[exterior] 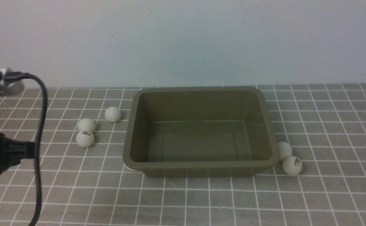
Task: Put the table tennis balls into the box on the grey coffee tablecloth.
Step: 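Reach for and grasp a ping pong ball on the table beside the basket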
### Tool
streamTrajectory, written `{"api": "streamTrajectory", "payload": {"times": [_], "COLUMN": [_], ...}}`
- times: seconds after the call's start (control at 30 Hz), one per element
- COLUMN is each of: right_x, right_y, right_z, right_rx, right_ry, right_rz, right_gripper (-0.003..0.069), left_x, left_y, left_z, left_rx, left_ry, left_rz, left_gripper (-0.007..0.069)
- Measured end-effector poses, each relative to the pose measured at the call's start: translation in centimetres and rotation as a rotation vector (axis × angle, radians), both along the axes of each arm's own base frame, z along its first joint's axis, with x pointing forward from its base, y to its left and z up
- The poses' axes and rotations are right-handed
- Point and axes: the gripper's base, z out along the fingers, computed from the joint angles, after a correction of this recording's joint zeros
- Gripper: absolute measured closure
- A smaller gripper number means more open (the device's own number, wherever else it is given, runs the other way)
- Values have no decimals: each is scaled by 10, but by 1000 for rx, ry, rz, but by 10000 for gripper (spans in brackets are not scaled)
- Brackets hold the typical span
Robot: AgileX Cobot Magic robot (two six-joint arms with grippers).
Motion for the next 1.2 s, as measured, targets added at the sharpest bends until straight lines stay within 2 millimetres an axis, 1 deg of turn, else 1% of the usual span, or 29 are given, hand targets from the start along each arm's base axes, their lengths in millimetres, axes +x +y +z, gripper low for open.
{"api": "streamTrajectory", "payload": {"times": [0.03, 0.07, 0.1, 0.13, 0.17, 0.2, 0.23, 0.27, 0.3, 0.37, 0.43, 0.5, 0.6, 0.63, 0.7, 0.73, 0.77, 0.8, 0.83, 0.9, 0.97, 1.03, 1.13, 1.17, 1.2], "right_x": [5, 10, 19, 21, 34, 39, 51, 58, 61, 82, 91, 99, 105, 108, 111, 111, 111, 112, 113, 113, 114, 114, 114, 114, 114], "right_y": [2, 3, 5, 5, 7, 7, 7, 8, 8, 11, 13, 15, 17, 17, 18, 18, 18, 18, 18, 18, 19, 19, 19, 19, 18], "right_z": [23, 25, 39, 41, 50, 58, 66, 68, 72, 81, 80, 78, 75, 74, 73, 74, 74, 75, 76, 76, 76, 77, 77, 77, 78], "right_rx": [-127, -178, -272, -287, -372, -429, -485, -517, -530, -571, -573, -568, -557, -552, -550, -550, -550, -549, -548, -548, -546, -545, -546, -546, -550], "right_ry": [112, 178, 262, 280, 394, 458, 546, 583, 593, 634, 645, 658, 672, 672, 665, 661, 657, 647, 636, 629, 622, 617, 614, 612, 610], "right_rz": [39, 56, 85, 88, 121, 137, 158, 168, 175, 194, 204, 215, 227, 230, 229, 228, 227, 224, 222, 220, 219, 218, 218, 218, 216], "right_gripper": [673, 673, 673, 673, 673, 673, 673, 673, 673, 673, 673, 673, 673, 673, 673, 673, 673, 673, 673, 673, 673, 673, 673, 673, 673], "left_x": [17, 24, 36, 38, 55, 63, 79, 84, 90, 112, 130, 144, 164, 173, 183, 189, 191, 197, 204, 209, 212, 215, 217, 217, 216], "left_y": [-1, -1, -2, -2, -2, -3, -4, -4, -4, -5, -5, -5, -6, -7, -7, -8, -8, -8, -8, -8, -8, -8, -8, -8, -8], "left_z": [-6, -9, -14, -15, -22, -26, -37, -38, -42, -59, -72, -80, -93, -99, -105, -110, -112, -119, -131, -141, -151, -159, -165, -166, -165], "left_rx": [12, 16, 22, 22, 29, 31, 33, 34, 34, 41, 50, 58, 59, 59, 59, 59, 59, 59, 60, 60, 61, 61, 62, 63, 65], "left_ry": [41, 58, 83, 87, 120, 135, 173, 173, 180, 223, 243, 242, 224, 213, 203, 199, 200, 202, 216, 229, 229, 223, 224, 231, 250], "left_rz": [-15, -20, -29, -29, -38, -42, -44, -45, -45, -49, -52, -53, -51, -50, -49, -47, -47, -45, -45, -45, -44, -42, -41, -42, -46], "left_gripper": [629, 629, 629, 629, 629, 629, 629, 629, 629, 627, 607, 575, 491, 432, 368, 322, 304, 246, 176, 141, 132, 141, 220, 274, 281]}}
